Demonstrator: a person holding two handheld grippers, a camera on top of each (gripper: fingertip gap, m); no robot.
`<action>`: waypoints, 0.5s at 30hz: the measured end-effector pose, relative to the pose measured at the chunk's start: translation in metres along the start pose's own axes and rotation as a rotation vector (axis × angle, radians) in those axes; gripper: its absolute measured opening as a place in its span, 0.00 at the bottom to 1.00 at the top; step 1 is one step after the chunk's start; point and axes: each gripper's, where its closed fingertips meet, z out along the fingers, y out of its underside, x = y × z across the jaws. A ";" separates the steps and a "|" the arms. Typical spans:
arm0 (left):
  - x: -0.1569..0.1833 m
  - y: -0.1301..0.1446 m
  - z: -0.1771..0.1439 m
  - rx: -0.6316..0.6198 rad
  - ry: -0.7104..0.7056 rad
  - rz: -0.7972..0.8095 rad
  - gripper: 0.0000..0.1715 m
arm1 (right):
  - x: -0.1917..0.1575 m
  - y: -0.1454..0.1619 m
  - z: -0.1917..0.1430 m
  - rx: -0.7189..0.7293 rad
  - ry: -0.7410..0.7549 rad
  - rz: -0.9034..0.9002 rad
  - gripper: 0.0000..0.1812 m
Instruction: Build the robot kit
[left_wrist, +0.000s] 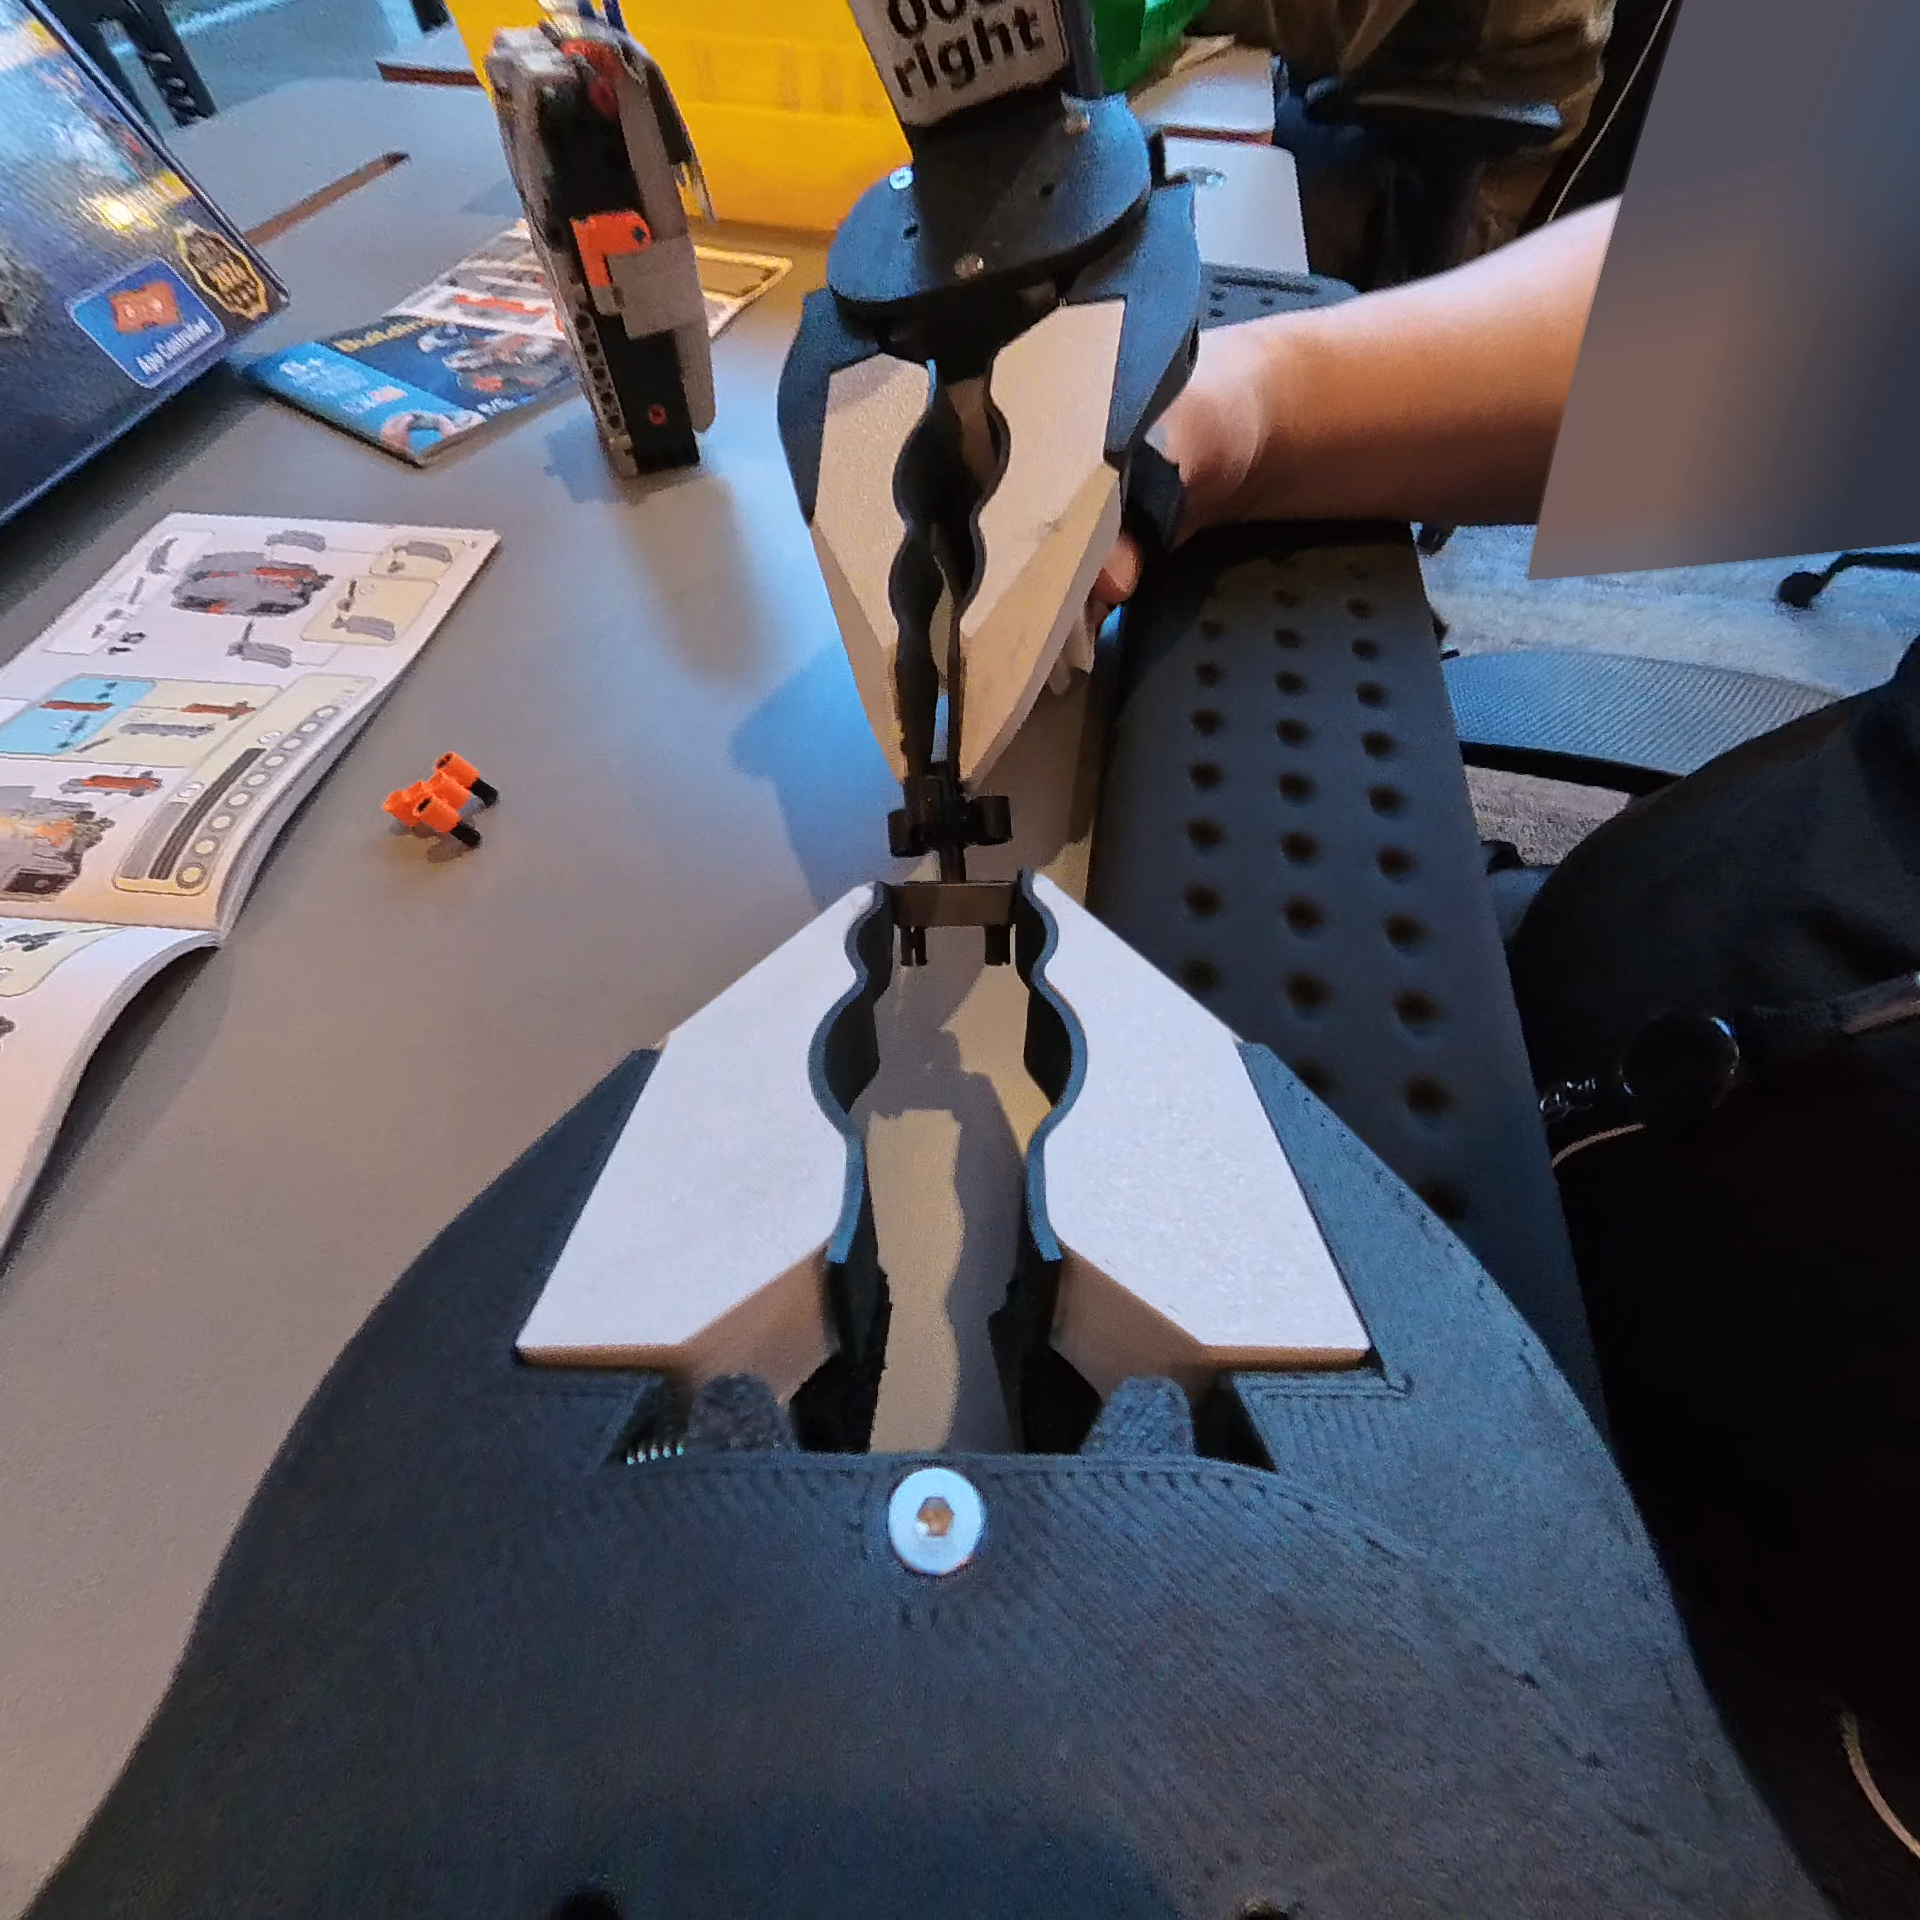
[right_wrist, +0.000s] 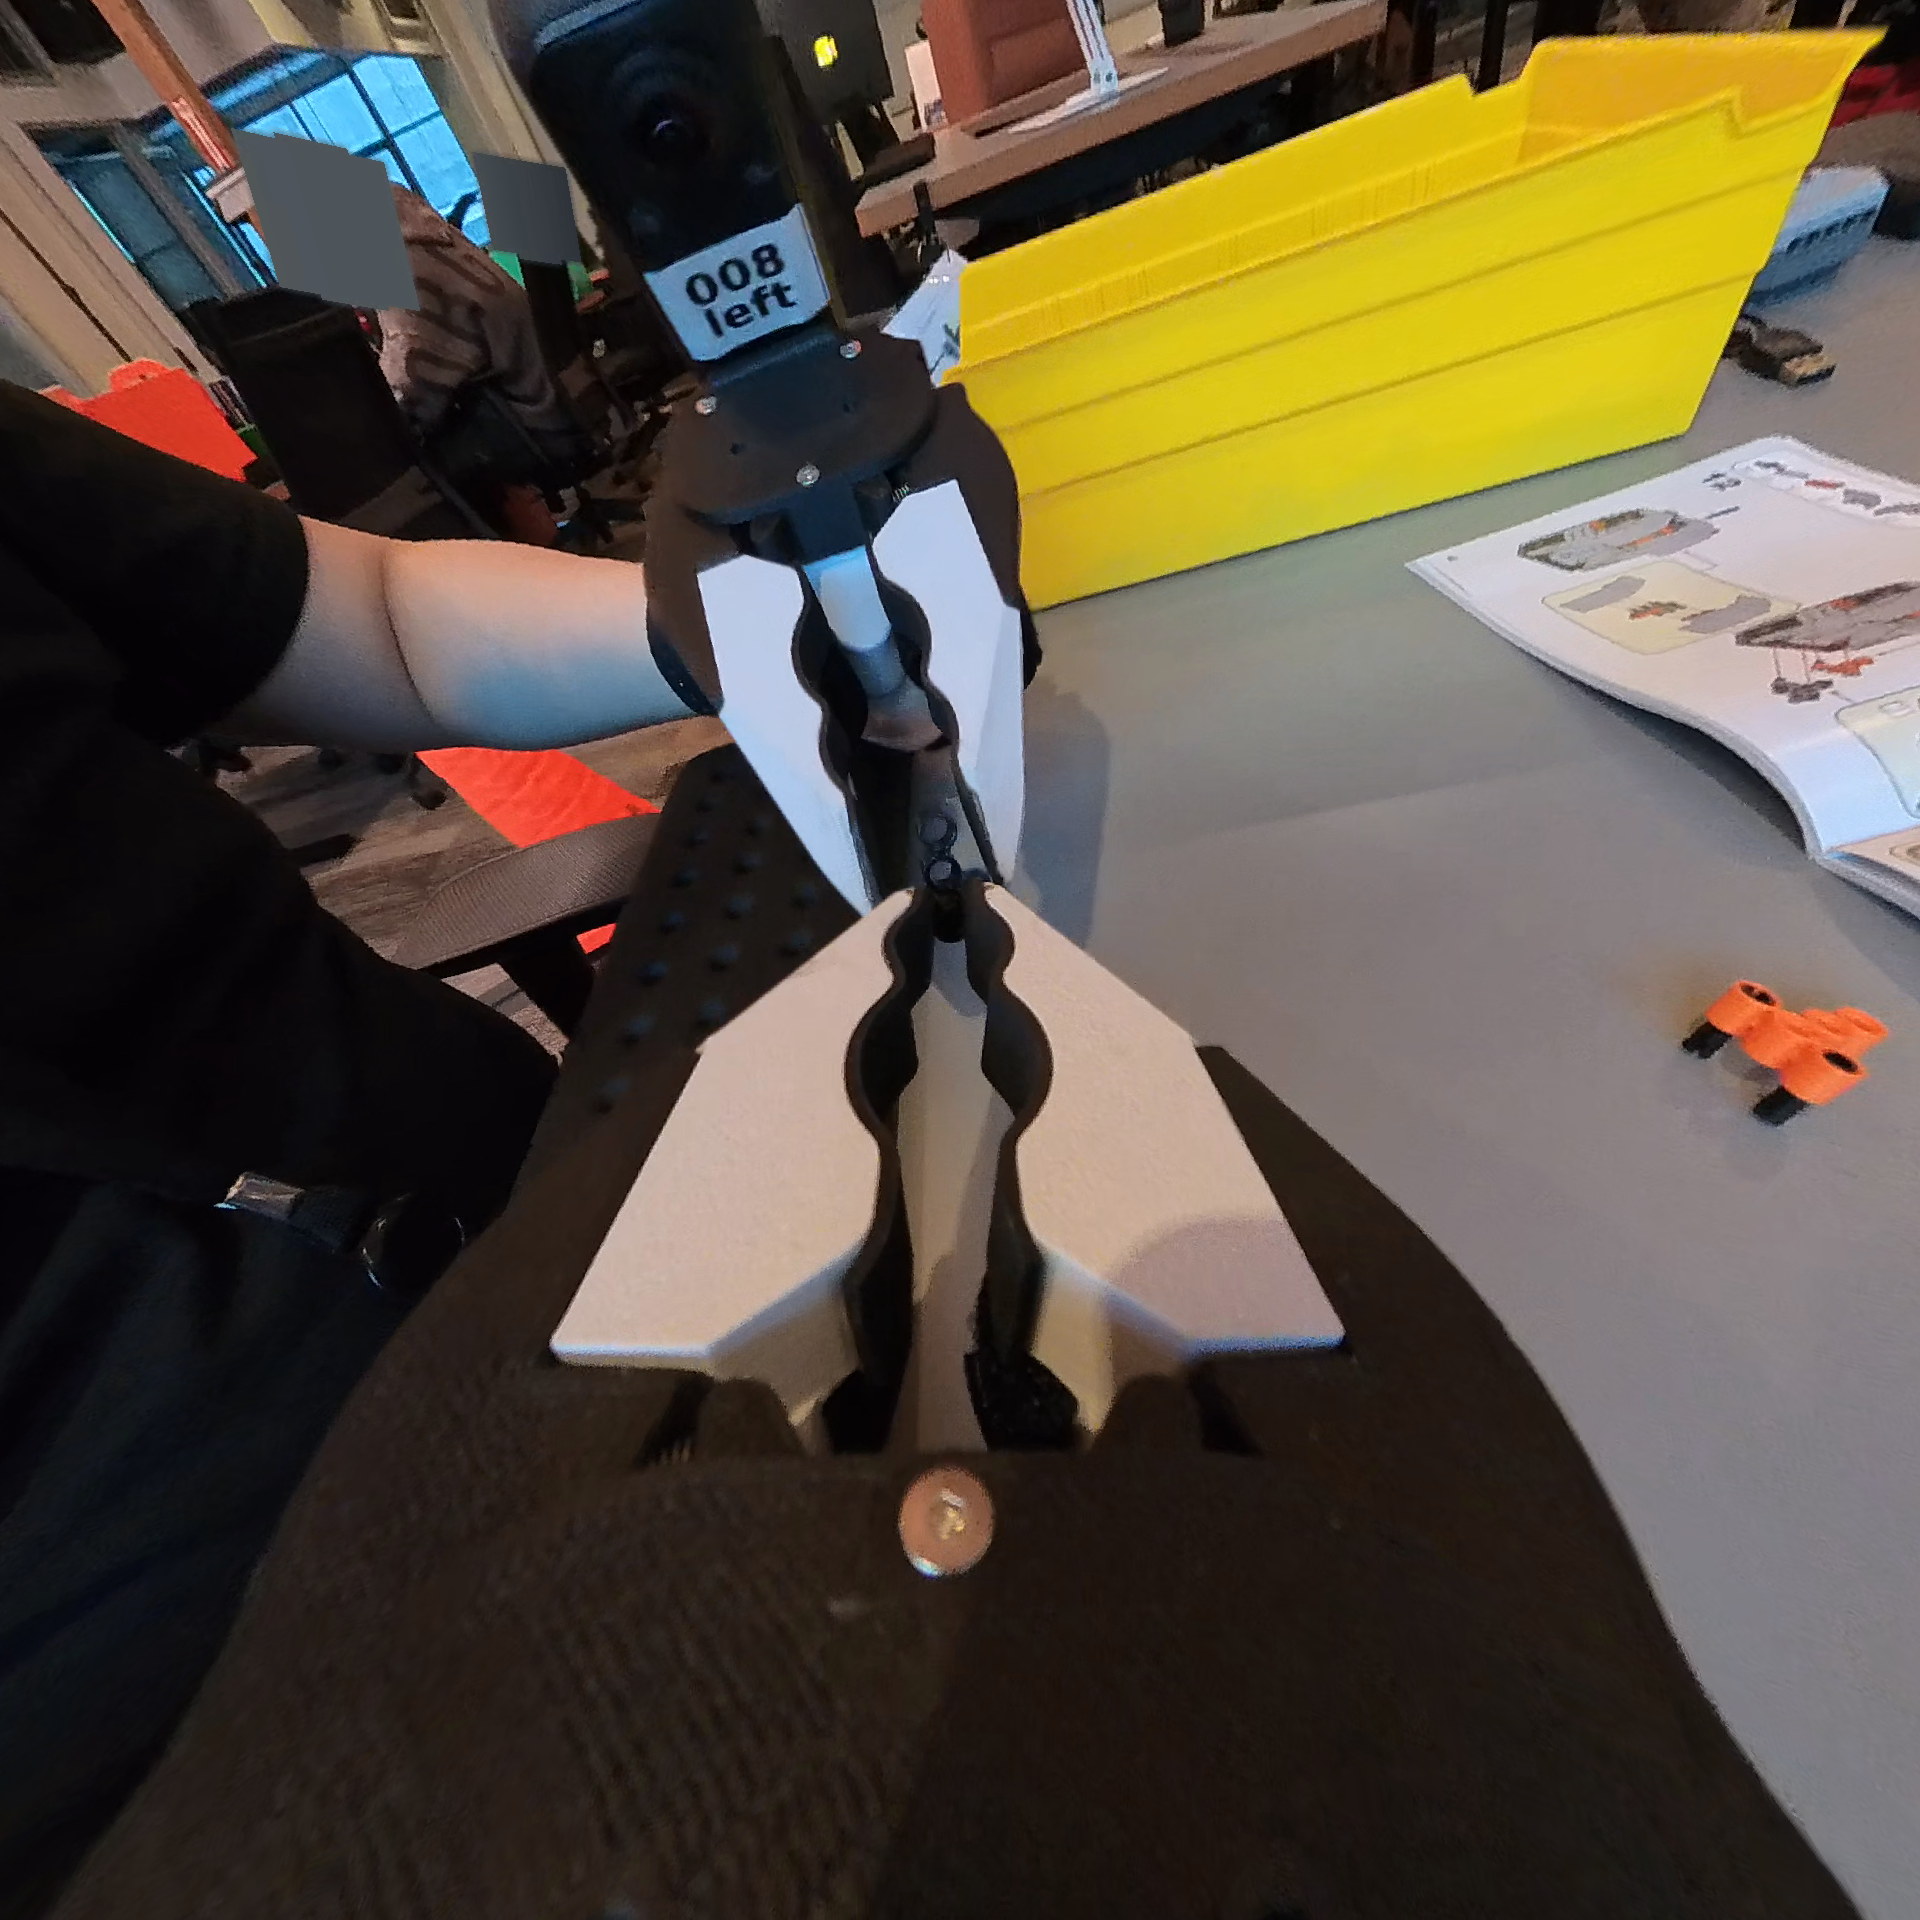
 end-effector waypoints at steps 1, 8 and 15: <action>0.001 0.002 0.001 -0.014 0.007 0.001 0.11 | 0.000 0.001 0.001 -0.006 -0.004 0.006 0.02; 0.003 0.011 0.006 -0.055 0.030 0.010 0.11 | 0.002 0.008 0.005 -0.031 -0.018 0.045 0.02; 0.003 0.011 0.005 -0.048 0.038 0.003 0.11 | 0.001 0.009 0.005 -0.030 -0.018 0.028 0.01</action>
